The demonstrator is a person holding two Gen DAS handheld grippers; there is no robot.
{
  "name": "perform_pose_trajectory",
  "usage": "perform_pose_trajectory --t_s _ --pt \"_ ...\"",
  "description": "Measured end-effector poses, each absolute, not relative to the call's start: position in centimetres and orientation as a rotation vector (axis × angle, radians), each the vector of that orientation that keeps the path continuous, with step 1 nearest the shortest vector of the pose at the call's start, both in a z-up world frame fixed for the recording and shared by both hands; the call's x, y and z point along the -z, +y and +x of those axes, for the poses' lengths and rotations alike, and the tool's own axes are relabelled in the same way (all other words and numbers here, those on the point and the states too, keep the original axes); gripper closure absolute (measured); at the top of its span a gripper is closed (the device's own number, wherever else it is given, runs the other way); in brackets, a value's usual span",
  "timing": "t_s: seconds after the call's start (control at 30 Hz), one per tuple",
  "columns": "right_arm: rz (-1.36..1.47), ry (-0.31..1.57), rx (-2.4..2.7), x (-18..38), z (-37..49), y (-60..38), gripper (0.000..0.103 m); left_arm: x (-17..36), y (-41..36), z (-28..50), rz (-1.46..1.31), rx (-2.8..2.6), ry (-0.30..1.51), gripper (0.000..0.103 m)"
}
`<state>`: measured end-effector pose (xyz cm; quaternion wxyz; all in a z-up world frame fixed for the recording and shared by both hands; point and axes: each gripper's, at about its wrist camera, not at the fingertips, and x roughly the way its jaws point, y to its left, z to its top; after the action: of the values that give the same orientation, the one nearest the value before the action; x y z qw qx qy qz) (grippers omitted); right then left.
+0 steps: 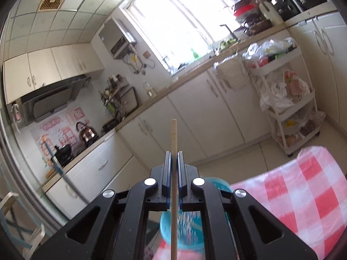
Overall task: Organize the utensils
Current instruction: 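Lower the held stick into the teal bin and open the right tool, then move both open tools back over the remaining wooden sticks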
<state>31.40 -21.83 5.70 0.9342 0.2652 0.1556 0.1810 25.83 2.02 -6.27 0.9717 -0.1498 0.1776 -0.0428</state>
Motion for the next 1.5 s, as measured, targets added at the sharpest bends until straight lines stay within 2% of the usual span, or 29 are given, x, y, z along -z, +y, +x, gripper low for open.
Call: perform_pose_trajectory --t_s 0.13,0.3,0.8,0.87,1.0,1.07,1.1,1.13,1.3,1.5 --pt "0.493 0.29 -0.288 -6.3 34.6 -20.4 0.097 8.2 2.2 23.0 -0.286 0.079 0.409 0.048" --pt "0.402 0.417 -0.229 -4.1 38.2 -18.7 0.097 9.8 3.0 21.6 -0.31 0.071 0.465 0.048" --pt "0.286 0.552 -0.219 -1.4 38.8 -17.0 0.095 9.0 3.4 21.0 -0.328 0.064 0.473 0.045" --pt "0.288 0.581 -0.218 -1.1 38.7 -17.2 0.091 8.9 3.5 20.9 -0.33 0.061 0.48 0.043" --pt "0.318 0.559 -0.22 -1.9 36.2 -18.8 0.074 8.1 3.5 20.1 -0.315 0.049 0.484 0.04" --pt "0.342 0.536 -0.226 -2.6 34.1 -19.9 0.07 7.6 3.4 19.5 -0.298 0.035 0.484 0.033" --pt "0.348 0.524 -0.226 -2.9 32.8 -20.4 0.064 7.3 3.3 19.1 -0.286 0.022 0.49 0.031" --pt "0.344 0.512 -0.219 -3.2 31.0 -21.0 0.054 7.0 3.3 18.9 -0.279 0.013 0.494 0.027" --pt "0.276 0.492 -0.185 -3.3 23.2 -22.5 0.035 5.7 2.9 16.9 -0.236 -0.022 0.514 0.02" --pt "0.246 0.56 -0.157 -0.7 16.1 -23.6 0.034 4.3 2.5 14.4 -0.199 -0.038 0.522 0.015"
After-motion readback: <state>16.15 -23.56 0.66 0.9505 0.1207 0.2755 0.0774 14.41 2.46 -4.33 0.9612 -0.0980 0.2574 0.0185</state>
